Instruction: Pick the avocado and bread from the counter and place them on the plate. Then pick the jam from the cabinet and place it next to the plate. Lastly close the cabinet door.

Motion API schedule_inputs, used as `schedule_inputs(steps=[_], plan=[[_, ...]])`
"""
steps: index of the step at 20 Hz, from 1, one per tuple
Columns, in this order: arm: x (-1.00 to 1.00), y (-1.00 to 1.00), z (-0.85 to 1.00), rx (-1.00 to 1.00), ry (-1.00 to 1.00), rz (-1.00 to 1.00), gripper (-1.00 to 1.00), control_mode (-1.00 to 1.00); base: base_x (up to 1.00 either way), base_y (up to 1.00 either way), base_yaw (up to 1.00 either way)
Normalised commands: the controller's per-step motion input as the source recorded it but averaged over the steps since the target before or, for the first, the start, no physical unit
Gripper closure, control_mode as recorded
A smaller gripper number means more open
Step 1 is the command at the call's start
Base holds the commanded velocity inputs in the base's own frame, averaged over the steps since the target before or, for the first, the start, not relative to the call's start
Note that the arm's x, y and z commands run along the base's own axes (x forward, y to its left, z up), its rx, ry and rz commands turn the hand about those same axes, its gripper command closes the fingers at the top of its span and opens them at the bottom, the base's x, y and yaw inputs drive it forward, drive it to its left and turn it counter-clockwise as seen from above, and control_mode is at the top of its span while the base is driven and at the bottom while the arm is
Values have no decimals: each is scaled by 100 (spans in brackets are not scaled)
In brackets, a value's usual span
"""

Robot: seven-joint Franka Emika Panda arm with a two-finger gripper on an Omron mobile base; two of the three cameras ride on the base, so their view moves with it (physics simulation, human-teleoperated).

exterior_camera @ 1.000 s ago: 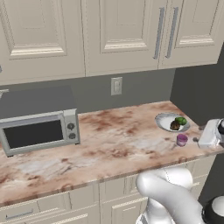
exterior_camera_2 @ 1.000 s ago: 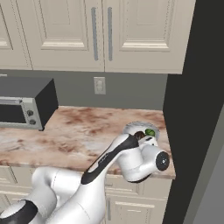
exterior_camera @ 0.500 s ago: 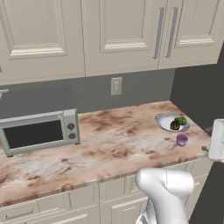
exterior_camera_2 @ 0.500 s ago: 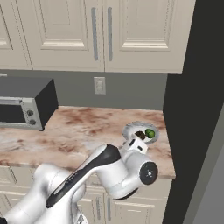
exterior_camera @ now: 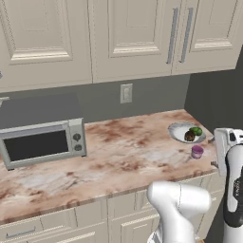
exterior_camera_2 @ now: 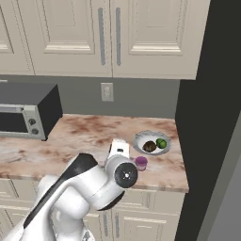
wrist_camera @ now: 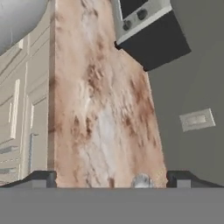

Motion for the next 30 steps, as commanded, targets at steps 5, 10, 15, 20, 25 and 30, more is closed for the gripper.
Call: schedule_inputs(steps=[5,10,15,20,25,30], plan=[[-23,26,59,-39,-9,27,-100,-100,0,0,0],[-25,33,40,-43,-5,30,-100,-100,0,0,0],[-19,58,12,-49,0,31,-100,-100,0,0,0],[-3,70,0,-50,0,30,-100,-100,0,0,0],[-5,43,-3,-34,-5,25,-100,-100,0,0,0],[-13,1,0,-7,-18,11,-100,-100,0,0,0]])
